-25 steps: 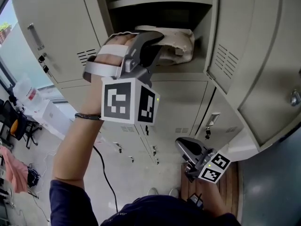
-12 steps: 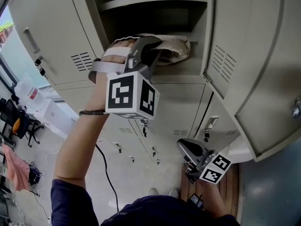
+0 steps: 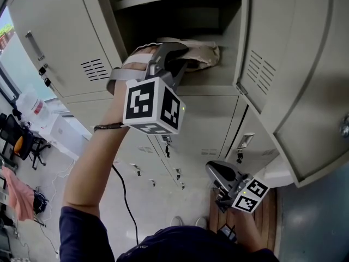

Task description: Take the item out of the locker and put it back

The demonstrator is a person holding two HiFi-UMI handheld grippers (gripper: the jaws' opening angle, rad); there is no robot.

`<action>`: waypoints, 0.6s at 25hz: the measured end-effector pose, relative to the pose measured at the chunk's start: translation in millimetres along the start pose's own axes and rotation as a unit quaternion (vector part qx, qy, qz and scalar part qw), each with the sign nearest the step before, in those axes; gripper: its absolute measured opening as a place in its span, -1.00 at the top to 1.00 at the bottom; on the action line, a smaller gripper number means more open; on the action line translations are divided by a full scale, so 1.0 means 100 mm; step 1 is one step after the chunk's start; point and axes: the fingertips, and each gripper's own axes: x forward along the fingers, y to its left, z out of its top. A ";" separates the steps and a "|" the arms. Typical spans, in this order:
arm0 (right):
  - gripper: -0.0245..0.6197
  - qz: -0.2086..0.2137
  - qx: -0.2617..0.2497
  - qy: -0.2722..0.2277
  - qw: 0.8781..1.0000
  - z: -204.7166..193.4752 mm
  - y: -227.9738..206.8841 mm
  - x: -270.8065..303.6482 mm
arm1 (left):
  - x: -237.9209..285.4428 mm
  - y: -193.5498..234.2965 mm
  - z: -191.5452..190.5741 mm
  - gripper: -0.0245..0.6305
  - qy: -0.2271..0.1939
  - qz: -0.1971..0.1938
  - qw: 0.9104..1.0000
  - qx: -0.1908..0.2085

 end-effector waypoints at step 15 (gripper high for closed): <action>0.90 -0.007 0.003 0.006 1.000 -0.10 0.15 0.04 | -0.22 -0.11 0.08 0.60 -0.032 -0.023 0.999 -0.036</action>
